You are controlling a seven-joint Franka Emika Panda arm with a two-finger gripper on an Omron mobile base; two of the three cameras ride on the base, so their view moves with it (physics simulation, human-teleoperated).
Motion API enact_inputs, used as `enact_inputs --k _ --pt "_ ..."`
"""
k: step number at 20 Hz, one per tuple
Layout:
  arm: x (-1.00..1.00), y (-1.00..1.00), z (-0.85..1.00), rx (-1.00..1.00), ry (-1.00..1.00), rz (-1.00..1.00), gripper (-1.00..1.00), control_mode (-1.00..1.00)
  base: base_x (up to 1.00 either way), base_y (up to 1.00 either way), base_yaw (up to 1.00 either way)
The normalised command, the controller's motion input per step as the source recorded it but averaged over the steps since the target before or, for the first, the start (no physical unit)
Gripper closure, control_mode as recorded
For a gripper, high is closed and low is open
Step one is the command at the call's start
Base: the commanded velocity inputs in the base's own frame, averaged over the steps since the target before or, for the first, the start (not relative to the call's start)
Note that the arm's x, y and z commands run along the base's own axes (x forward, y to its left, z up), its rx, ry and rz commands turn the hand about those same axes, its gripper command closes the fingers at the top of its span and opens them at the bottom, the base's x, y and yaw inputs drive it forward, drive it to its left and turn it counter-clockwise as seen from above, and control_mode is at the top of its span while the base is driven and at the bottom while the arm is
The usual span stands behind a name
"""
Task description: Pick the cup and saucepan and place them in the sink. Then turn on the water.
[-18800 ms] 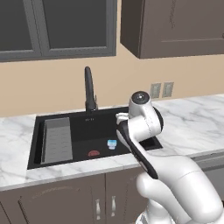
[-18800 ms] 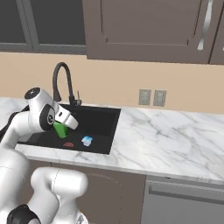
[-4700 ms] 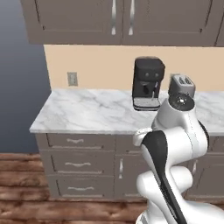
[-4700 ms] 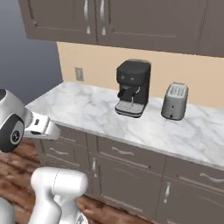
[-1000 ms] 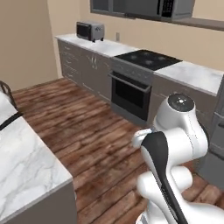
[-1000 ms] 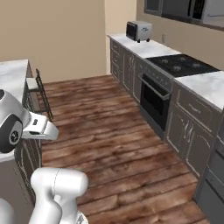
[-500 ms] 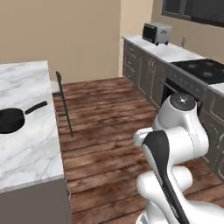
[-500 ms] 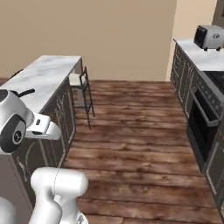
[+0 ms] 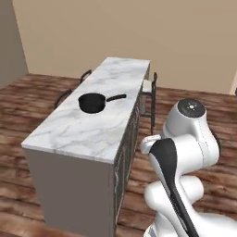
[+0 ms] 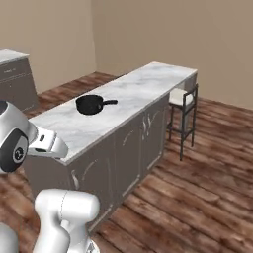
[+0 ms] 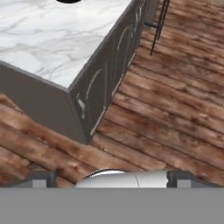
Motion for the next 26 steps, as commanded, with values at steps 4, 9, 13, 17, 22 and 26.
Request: enact_inputs --k 4,9,13,17,22,26 --pt "0.00 0.00 0.00 0.00 0.00 0.00 -1.00 1.00 0.23 -0.66 0.72" --pt "0.00 0.00 0.00 0.00 0.00 0.00 -1.00 1.00 0.30 -0.82 0.64" --pt "0.00 0.00 0.00 0.00 0.00 0.00 -1.00 1.00 0.27 -0.99 0.48" --pt "0.00 0.00 0.00 0.00 0.00 0.00 -1.00 1.00 0.54 -0.98 0.48" --pt "0.00 0.00 0.00 0.00 0.00 0.00 -1.00 1.00 0.55 -0.98 0.47" --pt "0.00 0.00 0.00 0.00 0.00 0.00 -1.00 1.00 0.38 -0.94 0.45"
